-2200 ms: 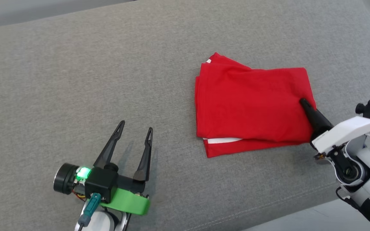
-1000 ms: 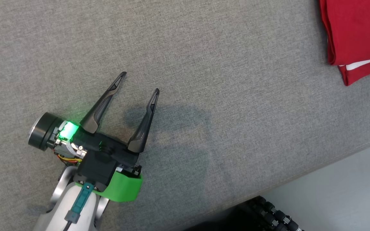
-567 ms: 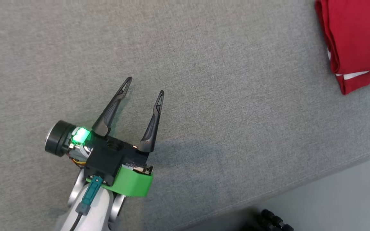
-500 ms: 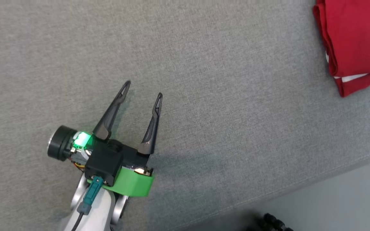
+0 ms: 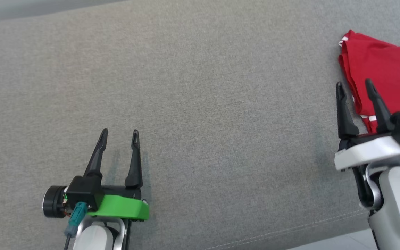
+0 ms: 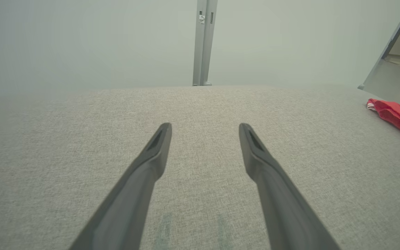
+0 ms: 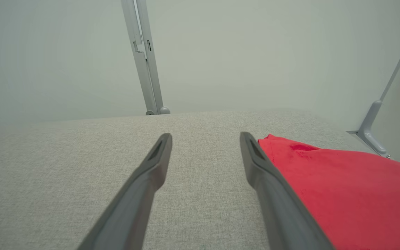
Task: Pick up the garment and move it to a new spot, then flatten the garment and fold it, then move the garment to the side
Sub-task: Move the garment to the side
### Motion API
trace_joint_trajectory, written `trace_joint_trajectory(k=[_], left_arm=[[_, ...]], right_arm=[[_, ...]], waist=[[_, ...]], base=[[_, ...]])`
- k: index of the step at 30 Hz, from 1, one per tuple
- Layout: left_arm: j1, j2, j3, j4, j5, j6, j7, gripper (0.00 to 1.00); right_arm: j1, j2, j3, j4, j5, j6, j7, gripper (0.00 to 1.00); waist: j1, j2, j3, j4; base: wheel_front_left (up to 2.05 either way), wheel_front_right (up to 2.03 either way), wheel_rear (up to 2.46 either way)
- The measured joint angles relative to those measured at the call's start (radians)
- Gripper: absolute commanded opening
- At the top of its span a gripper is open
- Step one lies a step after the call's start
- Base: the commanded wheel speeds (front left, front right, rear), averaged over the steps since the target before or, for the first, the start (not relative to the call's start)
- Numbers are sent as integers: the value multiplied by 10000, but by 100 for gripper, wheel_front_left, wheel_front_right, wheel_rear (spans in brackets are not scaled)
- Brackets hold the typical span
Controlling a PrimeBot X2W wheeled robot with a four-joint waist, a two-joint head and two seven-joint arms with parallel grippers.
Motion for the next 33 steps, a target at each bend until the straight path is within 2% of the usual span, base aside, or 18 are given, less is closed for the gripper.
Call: trace_joint_trajectory(k=[3, 8, 13, 23, 33], left_arm=[[333, -27, 330, -86, -48, 198, 0, 100], [1203, -36, 593, -587, -288, 190, 0, 100], [1871, -40, 669, -1237, 132, 134, 0, 100], [3151, -48, 849, -1026, 422, 65, 2, 100], [3289, -50, 857, -656, 407, 107, 0, 100]], right_arm=[[816, 395, -213, -629, -314, -2, 0, 100], [2165, 968, -546, -1616, -1080, -2, 0, 100], [3241, 1279, -487, -2173, -1630, -2, 0, 100], [4511, 1615, -282, -2242, -1964, -2, 0, 100], [4932, 1770, -144, -2180, -2013, -2, 0, 100]], waist=[[0, 0, -550, 227], [0, 0, -1487, 553], [0, 0, -2343, 845], [-1, 0, -3501, 1211], [-1, 1, -3970, 1238]], base=[[0, 0, 0], [0, 0, 0], [0, 0, 0], [0, 0, 0], [0, 0, 0]])
